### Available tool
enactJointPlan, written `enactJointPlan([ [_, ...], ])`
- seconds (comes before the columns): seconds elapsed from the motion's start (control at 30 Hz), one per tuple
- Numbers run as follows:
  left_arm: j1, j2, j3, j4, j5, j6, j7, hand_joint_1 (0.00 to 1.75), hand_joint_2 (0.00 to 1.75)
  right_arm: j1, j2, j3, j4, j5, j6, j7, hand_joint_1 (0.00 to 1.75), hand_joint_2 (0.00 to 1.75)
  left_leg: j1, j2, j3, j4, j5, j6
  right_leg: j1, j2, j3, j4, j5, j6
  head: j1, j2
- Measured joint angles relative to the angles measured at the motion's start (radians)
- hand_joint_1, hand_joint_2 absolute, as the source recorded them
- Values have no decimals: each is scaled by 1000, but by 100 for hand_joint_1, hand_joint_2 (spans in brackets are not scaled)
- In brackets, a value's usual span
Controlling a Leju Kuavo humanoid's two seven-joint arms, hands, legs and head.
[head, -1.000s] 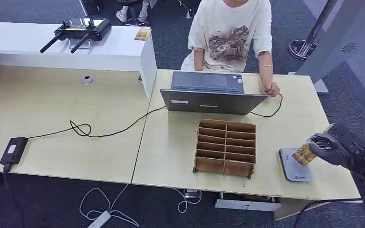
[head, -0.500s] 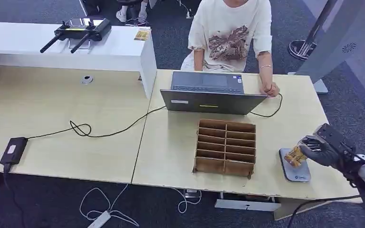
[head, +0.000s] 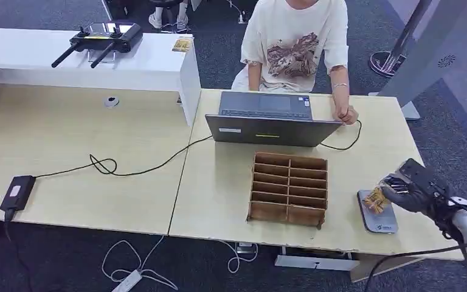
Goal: Pass the card to the sensor for recognition and then transmit it.
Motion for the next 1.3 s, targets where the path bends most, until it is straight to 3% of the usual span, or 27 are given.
enactJointPlan([
  [0.53,0,-1,15,0,2,0,-3,0,175,10,10,12,18,19,-16,6,175,175,0,0,0,0,0,0,0,0,0,0,0,0,0,0],
  [0.97,0,-1,18,0,0,0,-4,0,175,17,25,25,34,81,-76,45,175,175,0,0,0,0,0,0,0,0,0,0,0,0,0,0],
  [1.3,2,-2,18,0,0,-3,-8,0,175,24,31,35,45,106,-127,39,175,175,0,0,0,0,0,0,0,0,0,0,0,0,0,0],
])
